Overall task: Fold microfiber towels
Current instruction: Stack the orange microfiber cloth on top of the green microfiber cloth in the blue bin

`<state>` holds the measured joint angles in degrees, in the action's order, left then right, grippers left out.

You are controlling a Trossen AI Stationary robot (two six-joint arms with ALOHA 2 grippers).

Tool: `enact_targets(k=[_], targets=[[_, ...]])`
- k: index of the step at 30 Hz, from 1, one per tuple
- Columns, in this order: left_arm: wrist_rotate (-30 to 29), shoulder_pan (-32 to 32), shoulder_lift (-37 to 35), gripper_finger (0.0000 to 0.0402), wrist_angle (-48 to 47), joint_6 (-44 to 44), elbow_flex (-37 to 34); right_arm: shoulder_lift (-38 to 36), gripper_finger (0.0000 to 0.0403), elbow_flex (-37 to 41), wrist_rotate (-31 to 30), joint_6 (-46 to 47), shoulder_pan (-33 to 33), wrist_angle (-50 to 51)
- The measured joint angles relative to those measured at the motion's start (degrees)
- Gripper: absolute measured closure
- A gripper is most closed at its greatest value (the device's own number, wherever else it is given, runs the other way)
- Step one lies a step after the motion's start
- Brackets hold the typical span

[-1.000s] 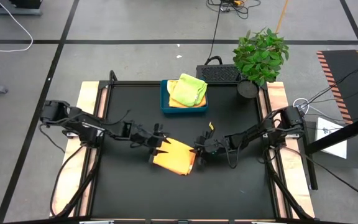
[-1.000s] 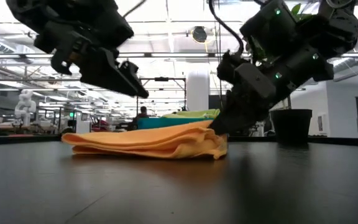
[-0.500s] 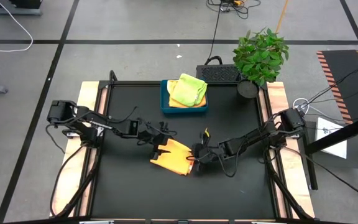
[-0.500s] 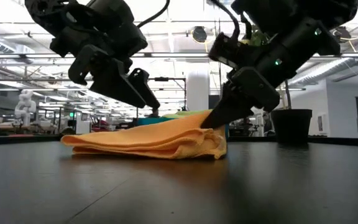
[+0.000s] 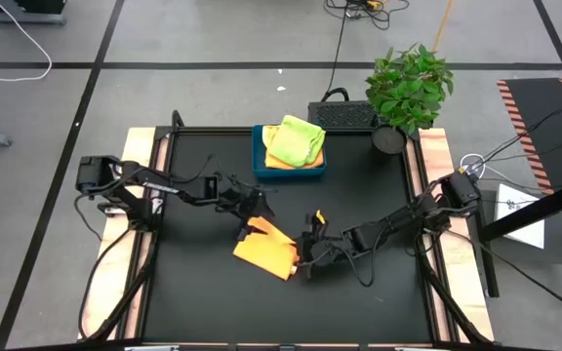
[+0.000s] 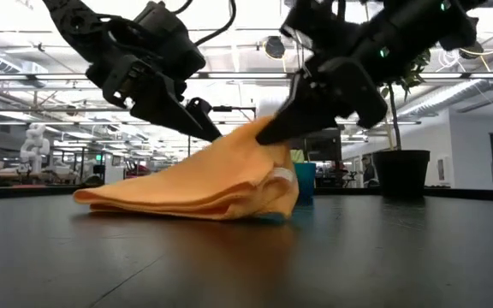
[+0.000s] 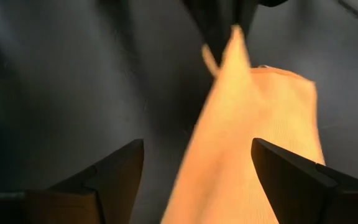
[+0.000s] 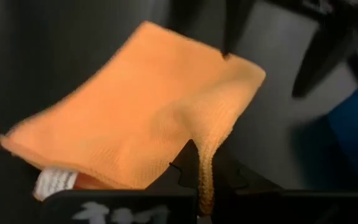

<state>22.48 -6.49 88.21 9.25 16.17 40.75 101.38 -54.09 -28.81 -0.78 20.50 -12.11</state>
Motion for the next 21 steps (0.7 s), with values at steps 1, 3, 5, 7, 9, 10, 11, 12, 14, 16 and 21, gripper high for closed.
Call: enact_targets(k=[1, 3, 5, 7, 9, 10, 11, 12, 14, 16, 21], targets=[[1.5, -0.7, 0.1, 0.0103, 0.0, 0.1, 0.0, 0.0, 0.0402, -0.5, 0.0, -0.8, 0.2, -0.1], [5.9, -2.1, 0.4, 0.0103, -0.1, 0.3, 0.0, 0.0, 0.0403, -1.2, -0.1, -1.8, 0.5, 0.0], [10.9, -3.1, 1.0, 0.0103, -0.1, 0.9, 0.0, 0.0, 0.0403, -1.7, -0.1, -2.1, 0.6, -0.1], [14.1, -3.8, 2.0, 0.0103, -0.3, 1.4, 0.0, 0.0, 0.0403, -1.8, -0.1, -2.2, 0.6, 0.0], [15.1, -4.3, 3.1, 0.0103, -0.3, 1.6, 0.0, 0.0, 0.0403, -1.8, -0.1, -2.5, 0.6, 0.1], [15.0, -4.7, 3.8, 0.0103, 0.3, 1.8, 0.0, 0.0, 0.0403, -1.8, -0.1, -2.7, 0.6, 0.0], [15.0, -5.2, 4.5, 0.0103, 0.3, 2.0, 0.0, 0.0, 0.0403, -1.8, -0.1, -2.9, 0.6, 0.0], [15.0, -5.6, 5.2, 0.0103, -0.1, 2.3, 0.0, 0.0, 0.0403, -1.8, -0.1, -3.0, 0.6, 0.0], [15.1, -6.8, 7.1, 0.0103, 1.0, 2.8, 0.0, 0.0, 0.0403, -1.8, -0.1, -3.0, 0.6, 0.0], [16.0, -8.1, 8.5, 0.0103, 1.3, 2.9, 0.0, 0.0, 0.0403, -1.8, -0.1, -3.1, 0.6, 0.0], [22.4, -10.4, 12.4, 0.0104, 1.1, 3.0, 1.1, 0.0, 0.0403, -1.8, -0.1, -3.1, 0.6, 0.0]])
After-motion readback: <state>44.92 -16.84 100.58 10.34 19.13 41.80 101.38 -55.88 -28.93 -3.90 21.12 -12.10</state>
